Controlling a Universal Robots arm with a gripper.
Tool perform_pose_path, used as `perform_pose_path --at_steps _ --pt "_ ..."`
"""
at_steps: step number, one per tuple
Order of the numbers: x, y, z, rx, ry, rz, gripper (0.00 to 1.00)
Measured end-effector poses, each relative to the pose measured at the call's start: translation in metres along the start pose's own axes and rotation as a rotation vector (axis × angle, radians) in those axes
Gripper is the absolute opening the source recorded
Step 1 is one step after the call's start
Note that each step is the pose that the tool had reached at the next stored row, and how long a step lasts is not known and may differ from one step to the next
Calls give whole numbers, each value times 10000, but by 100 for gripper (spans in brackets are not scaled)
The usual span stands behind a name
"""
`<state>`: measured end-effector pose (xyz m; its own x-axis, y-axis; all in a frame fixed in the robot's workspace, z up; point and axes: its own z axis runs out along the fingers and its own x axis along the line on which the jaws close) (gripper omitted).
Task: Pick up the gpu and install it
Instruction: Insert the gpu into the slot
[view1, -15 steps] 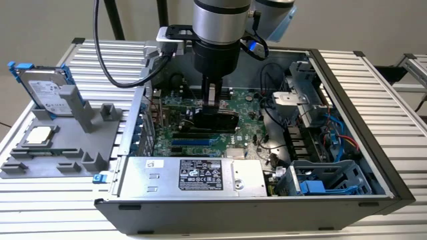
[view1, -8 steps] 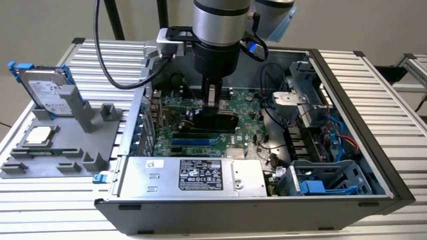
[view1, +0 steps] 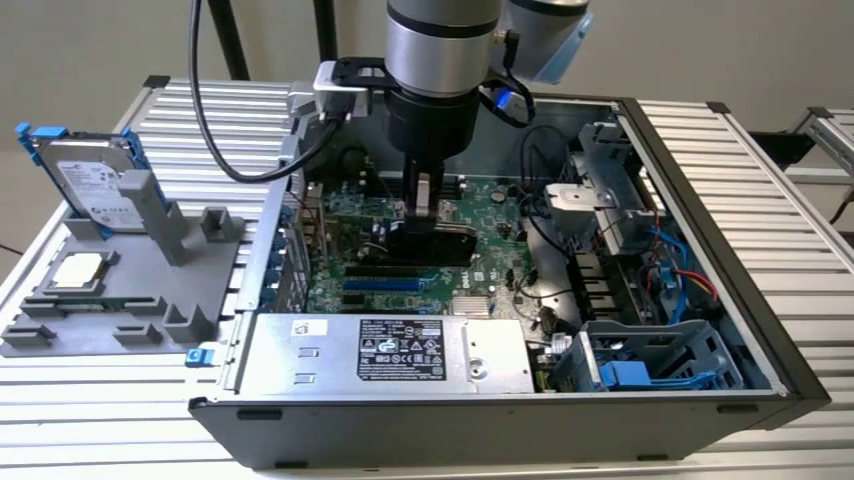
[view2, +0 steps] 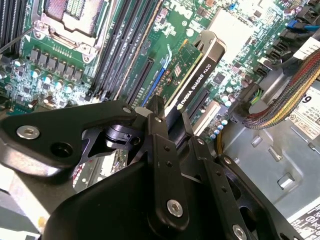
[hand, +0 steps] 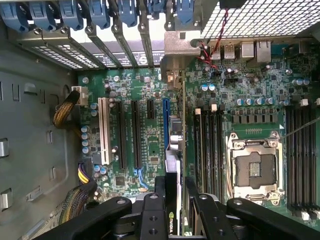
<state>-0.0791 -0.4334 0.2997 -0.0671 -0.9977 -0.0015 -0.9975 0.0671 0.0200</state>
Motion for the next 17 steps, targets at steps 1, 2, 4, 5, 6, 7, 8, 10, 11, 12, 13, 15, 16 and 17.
perform_pose_path --at_steps 1,2,4,5,6,7,8,10,11,12,13,15,16,17 --pt "1 0 2 1 -1 0 0" --pt "2 0 3 1 -2 1 0" --pt "5 -1 7 3 -5 -4 0" --pt "10 0 8 1 -2 -6 0" --pt "14 0 11 2 -4 -9 0" --pt "19 -1 12 2 -4 -13 0" --pt "24 -1 13 1 -3 -18 0" --pt "30 -1 16 1 -4 -25 0" --pt "31 -1 19 2 -4 -30 0" --pt "33 -1 21 2 -4 -36 0" --pt "35 0 23 2 -3 -40 0" --pt "38 1 28 1 -1 -49 0" --pt "40 3 31 1 0 -53 0" --pt "41 5 34 1 0 -54 0"
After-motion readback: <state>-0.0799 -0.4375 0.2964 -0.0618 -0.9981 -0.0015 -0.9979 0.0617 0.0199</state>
